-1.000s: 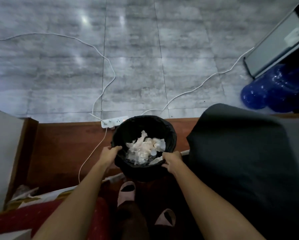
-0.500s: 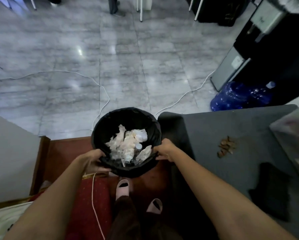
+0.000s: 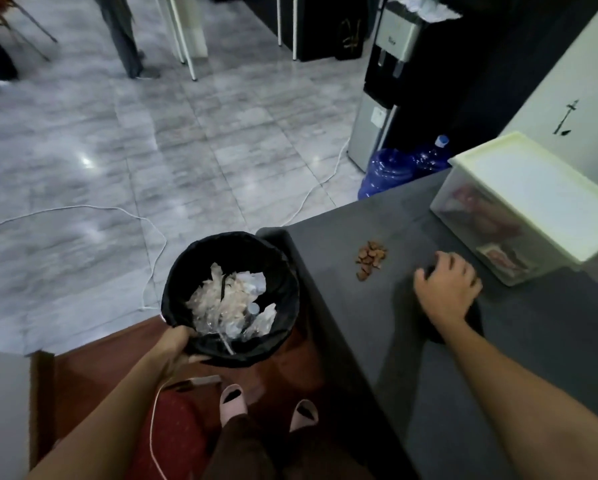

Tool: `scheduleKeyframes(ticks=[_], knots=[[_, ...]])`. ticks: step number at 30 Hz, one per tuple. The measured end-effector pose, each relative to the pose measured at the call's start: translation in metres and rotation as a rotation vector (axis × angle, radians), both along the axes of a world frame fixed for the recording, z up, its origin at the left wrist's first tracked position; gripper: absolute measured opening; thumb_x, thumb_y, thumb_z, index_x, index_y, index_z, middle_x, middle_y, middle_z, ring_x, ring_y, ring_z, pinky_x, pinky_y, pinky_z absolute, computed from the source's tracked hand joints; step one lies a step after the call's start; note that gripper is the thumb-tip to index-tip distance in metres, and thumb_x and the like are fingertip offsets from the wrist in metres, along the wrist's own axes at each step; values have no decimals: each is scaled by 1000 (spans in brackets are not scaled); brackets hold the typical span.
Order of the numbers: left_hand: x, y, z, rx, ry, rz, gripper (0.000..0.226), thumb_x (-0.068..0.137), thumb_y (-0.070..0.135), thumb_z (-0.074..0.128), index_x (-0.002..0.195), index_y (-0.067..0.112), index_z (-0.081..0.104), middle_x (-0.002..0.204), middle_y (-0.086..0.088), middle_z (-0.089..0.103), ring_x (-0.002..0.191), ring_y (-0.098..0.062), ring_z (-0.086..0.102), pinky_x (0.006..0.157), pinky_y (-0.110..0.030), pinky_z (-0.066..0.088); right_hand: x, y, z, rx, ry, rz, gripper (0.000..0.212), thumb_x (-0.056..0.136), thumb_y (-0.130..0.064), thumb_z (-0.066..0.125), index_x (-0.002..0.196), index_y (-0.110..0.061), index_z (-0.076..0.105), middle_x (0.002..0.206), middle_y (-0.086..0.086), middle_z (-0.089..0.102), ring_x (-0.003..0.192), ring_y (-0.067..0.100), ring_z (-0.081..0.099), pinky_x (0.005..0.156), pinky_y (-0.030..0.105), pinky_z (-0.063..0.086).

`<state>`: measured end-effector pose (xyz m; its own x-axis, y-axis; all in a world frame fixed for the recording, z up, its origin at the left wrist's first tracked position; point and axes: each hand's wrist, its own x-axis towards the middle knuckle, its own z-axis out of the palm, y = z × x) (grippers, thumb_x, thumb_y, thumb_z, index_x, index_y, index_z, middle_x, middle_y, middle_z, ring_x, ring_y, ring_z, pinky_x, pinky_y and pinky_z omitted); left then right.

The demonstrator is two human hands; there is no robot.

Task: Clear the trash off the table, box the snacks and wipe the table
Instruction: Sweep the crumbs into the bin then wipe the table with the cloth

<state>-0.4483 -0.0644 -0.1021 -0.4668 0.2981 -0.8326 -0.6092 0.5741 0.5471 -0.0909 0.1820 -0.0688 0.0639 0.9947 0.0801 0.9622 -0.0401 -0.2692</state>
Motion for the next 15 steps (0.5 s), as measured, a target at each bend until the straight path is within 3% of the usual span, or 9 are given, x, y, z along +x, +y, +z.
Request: scheduleKeyframes(ticks=[1,3,5,9,15], knots=[[2,3,-1,-6,10,-28,27,92,-9,31,113,6,38,89,-16,54,80,-34,56,41,-40,53,14,-4,-5,-119,-54,-94,56,84,-41,59,132,-17,46,142,17,39,129,41,33,103,61,25],[8,8,-3,-3,27,-71,30,91,-9,32,116,6,40,85,-15,55,73,-30,55,33,-38,51,32,-14,-14,-358,-117,-141,68,88,-56,47,145,-27,26,153,14,22,134,42,25,105,61,24],[14,10,-3,-1,21,-92,30,91,-9,32,116,6,40,85,-15,55,72,-31,56,33,-37,51,37,-20,-22,-345,-181,-74,66,93,-52,43,149,-28,18,155,13,18,132,44,27,104,56,28],[20,9,-4,19,2,-64,30,91,-10,32,116,4,39,86,-17,55,72,-33,55,33,-38,51,19,-10,-28,-142,-78,-34,54,95,-23,50,146,-17,34,149,21,31,119,49,37,99,53,33],[29,-1,-11,30,-35,-52,31,91,-10,31,118,2,39,90,-21,57,75,-37,58,42,-46,53,-39,29,-23,-148,102,-28,48,97,-25,43,145,-20,36,154,13,27,123,41,33,100,47,32]])
